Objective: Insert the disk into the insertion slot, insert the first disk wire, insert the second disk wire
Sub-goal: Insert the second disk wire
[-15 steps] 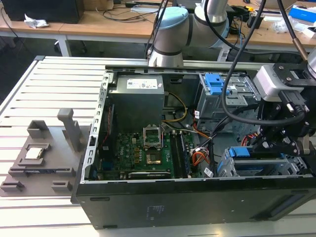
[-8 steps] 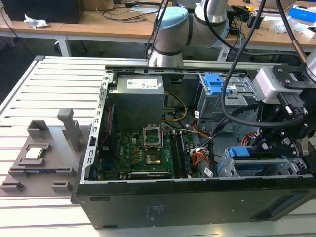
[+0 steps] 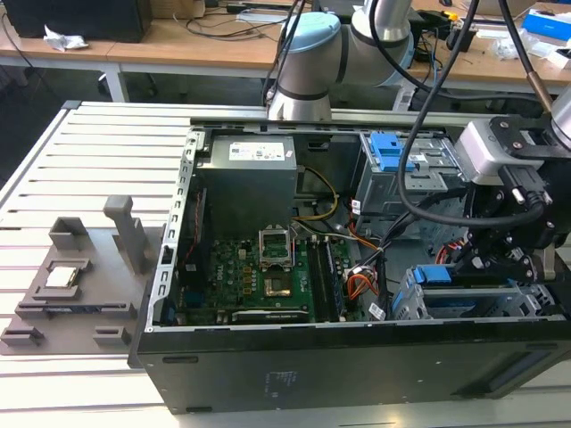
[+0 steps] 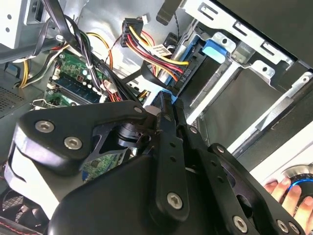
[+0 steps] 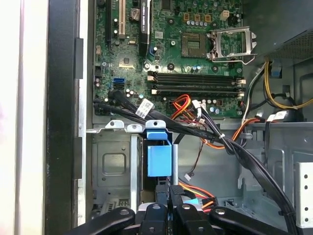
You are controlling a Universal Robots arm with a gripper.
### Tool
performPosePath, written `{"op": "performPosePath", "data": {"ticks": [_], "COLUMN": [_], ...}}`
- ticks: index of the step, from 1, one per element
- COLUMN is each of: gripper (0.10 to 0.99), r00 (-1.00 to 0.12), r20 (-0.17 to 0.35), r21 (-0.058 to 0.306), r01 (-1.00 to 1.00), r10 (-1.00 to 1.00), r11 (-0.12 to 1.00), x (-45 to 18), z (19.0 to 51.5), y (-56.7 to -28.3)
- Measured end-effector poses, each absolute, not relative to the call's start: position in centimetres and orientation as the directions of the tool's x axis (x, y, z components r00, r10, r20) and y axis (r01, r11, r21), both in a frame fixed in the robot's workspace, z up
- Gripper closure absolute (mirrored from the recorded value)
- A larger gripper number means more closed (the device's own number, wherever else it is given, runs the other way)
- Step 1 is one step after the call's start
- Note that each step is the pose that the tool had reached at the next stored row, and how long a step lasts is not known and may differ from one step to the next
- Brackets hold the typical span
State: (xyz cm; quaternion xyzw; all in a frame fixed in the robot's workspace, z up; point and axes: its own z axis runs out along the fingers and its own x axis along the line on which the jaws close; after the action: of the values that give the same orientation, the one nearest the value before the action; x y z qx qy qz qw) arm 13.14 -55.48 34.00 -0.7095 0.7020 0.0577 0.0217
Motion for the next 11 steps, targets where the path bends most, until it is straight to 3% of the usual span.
{"op": "performPosePath", "data": {"ticks": [11], "gripper": [0.941], "r00": [0.008], "r20": [-0.111], "r21": [0.051], "r01": [-0.999], "r10": [-0.994], "r11": [-0.013], "x": [13.14], "z": [33.58], "y": [-55.5]}}
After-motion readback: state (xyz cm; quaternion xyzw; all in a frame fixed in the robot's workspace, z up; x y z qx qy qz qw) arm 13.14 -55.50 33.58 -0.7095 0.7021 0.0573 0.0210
